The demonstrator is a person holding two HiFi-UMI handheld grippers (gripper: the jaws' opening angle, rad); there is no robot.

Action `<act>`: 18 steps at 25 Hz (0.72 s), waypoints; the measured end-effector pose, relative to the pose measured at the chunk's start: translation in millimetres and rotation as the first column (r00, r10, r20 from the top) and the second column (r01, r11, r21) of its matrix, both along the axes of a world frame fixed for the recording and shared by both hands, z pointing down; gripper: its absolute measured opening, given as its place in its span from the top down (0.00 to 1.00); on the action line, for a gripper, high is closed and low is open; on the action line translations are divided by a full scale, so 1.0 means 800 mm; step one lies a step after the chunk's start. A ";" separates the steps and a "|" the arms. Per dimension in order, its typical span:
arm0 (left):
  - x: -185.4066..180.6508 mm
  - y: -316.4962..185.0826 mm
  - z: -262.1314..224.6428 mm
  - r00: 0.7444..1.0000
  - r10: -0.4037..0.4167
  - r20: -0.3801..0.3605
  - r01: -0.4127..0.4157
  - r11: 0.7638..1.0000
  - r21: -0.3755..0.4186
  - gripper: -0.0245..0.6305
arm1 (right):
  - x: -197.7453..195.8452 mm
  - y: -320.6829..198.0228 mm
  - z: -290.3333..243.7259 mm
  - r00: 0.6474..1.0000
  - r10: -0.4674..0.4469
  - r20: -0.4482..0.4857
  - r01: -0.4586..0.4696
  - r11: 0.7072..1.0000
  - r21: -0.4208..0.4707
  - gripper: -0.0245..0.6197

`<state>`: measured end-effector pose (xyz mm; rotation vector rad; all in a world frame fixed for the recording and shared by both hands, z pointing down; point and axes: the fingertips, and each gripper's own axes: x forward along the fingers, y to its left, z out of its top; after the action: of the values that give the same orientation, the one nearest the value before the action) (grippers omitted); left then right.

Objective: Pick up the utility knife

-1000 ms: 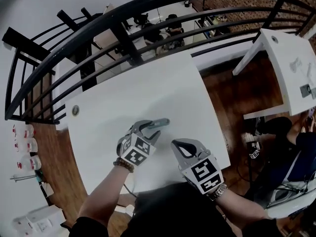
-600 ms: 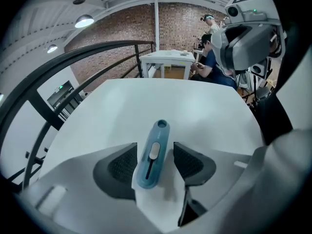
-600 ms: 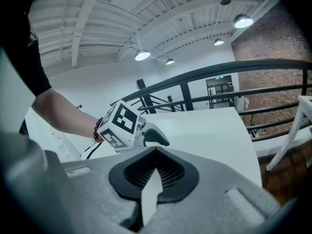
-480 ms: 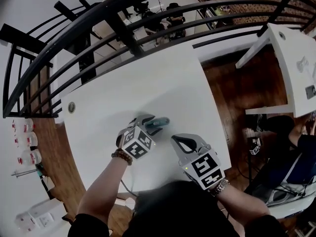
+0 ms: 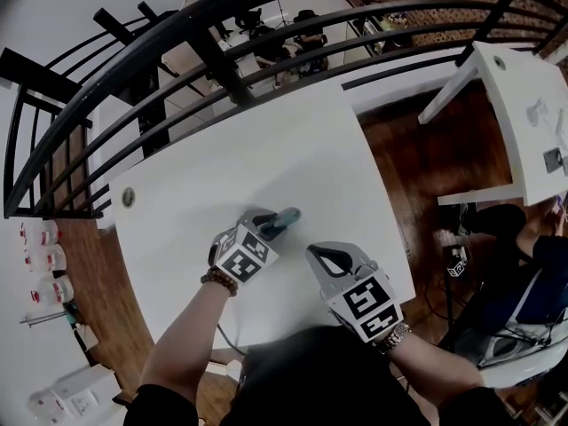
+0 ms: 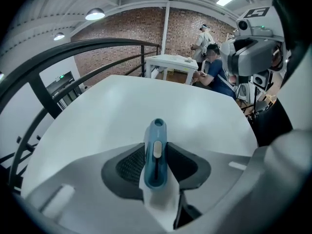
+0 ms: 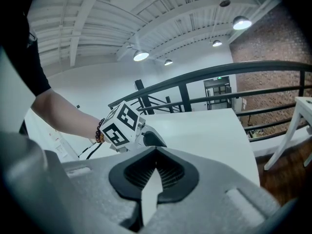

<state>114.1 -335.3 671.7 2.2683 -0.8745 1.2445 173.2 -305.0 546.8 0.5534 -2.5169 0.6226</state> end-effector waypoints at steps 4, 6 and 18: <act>-0.004 0.007 -0.009 1.000 -0.021 0.009 0.021 0.999 0.027 0.73 | 0.000 0.008 -0.006 1.000 0.008 0.000 -0.008 1.000 0.011 0.97; -0.007 0.011 -0.018 0.999 -0.038 0.000 0.038 0.998 0.046 0.73 | -0.002 0.014 -0.010 1.000 0.010 0.001 -0.010 1.000 0.020 0.97; -0.029 0.064 -0.108 0.985 -0.143 -0.096 0.158 0.970 0.185 0.74 | -0.031 0.068 -0.054 1.000 0.007 0.013 -0.009 0.995 0.102 0.97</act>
<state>90.7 -283.9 585.3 2.3304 -1.1567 1.0326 148.2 -250.6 503.3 0.5981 -2.5703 0.5044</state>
